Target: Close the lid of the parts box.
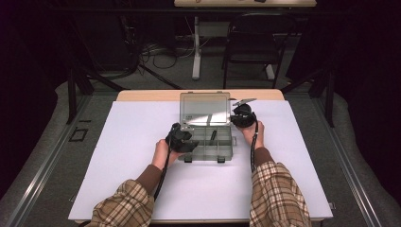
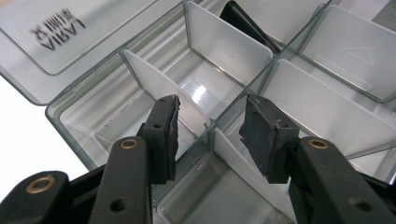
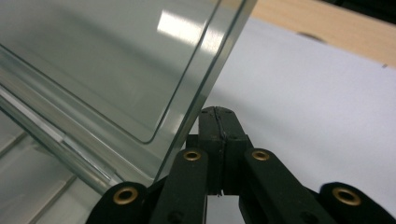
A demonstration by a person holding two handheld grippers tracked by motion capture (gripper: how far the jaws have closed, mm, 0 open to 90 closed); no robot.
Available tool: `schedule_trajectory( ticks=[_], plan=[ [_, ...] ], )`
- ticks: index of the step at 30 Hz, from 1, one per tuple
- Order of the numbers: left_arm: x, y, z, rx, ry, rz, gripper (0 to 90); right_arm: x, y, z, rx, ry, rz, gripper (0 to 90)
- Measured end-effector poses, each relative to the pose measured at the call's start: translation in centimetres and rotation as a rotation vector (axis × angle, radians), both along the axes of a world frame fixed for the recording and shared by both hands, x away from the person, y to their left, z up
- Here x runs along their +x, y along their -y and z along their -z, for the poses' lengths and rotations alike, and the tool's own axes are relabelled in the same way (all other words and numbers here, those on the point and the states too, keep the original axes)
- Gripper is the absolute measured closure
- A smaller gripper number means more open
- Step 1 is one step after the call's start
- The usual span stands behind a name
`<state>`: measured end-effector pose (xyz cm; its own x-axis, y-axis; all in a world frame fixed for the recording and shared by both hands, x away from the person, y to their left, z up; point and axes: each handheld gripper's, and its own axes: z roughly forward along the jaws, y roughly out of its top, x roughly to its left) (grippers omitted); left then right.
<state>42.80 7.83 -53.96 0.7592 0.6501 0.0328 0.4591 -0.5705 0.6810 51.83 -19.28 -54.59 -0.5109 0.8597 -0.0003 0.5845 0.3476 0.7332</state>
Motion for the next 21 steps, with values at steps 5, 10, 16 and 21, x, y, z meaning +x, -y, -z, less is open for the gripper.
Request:
schedule_trajectory(
  ticks=[5,10,16,21],
  plan=[
    [0.0,0.0,0.0,0.000,0.000,-0.002,55.8,-0.2,-0.1,-0.8,-0.009,0.051,0.000,90.0],
    [0.0,0.0,0.0,0.000,0.000,-0.004,55.8,-0.3,-0.1,-0.9,0.000,0.071,0.007,90.0],
    [-0.1,0.1,0.0,-0.001,0.001,-0.008,55.6,-0.6,0.0,-1.4,0.012,0.102,0.004,90.0],
    [-0.1,0.1,0.0,-0.002,0.001,-0.013,55.3,-0.8,0.1,-1.7,0.017,0.127,-0.005,90.0]
  ],
)
